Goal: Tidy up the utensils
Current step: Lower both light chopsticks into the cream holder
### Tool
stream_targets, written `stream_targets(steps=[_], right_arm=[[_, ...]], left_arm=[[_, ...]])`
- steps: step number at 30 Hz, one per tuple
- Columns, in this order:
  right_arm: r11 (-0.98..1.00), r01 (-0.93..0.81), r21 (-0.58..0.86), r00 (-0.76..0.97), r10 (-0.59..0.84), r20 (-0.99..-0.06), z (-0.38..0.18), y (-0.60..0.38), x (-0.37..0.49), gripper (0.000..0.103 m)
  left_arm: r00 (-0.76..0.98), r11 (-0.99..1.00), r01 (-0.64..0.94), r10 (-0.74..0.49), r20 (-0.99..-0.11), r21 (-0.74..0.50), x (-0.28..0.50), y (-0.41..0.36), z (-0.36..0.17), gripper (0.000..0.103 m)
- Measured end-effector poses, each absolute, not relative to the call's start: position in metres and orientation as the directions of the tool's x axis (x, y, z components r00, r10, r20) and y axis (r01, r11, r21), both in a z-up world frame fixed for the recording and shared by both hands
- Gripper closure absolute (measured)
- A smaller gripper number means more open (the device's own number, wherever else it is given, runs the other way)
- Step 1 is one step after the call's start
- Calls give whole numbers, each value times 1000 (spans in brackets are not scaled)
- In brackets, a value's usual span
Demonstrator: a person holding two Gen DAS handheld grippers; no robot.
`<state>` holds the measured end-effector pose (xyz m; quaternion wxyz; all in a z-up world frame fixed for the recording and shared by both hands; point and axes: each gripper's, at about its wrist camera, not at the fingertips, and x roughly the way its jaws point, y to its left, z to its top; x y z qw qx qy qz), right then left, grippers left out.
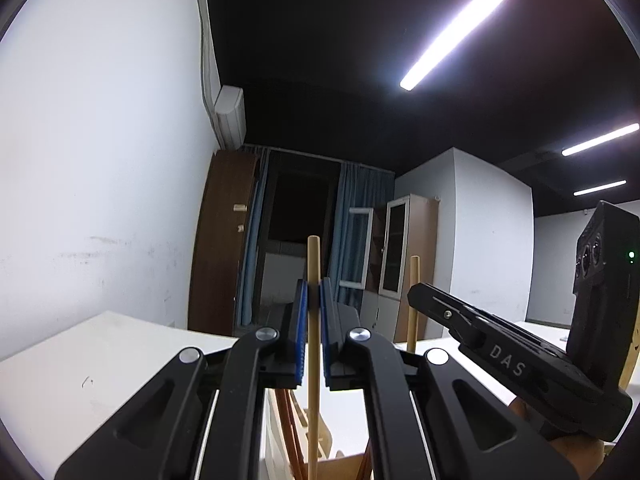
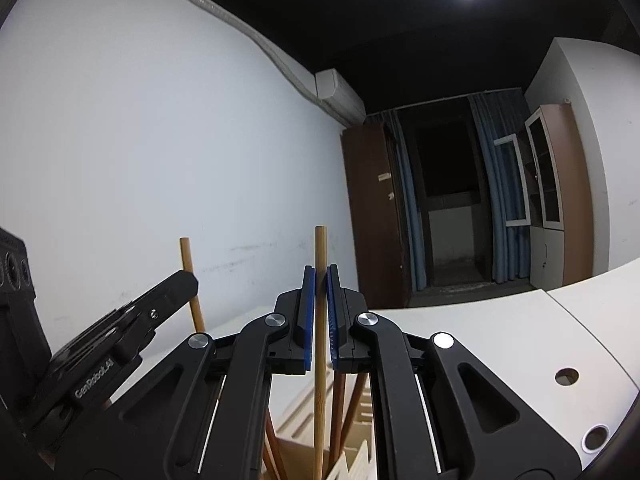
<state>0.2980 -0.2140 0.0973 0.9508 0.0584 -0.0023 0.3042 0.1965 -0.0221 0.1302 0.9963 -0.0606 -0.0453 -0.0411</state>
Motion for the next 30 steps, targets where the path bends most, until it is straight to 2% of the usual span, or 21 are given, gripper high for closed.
stream_targets(steps=[23, 30], right_arm=[[812, -581, 57, 804, 583, -117, 74, -215, 293, 97], [813, -582, 25, 805, 580, -127, 70, -215, 281, 97]], left_arm=[[994, 990, 103, -107, -36, -95, 208, -9, 115, 97], [993, 991, 100, -105, -51, -90, 207, -8, 111, 97]])
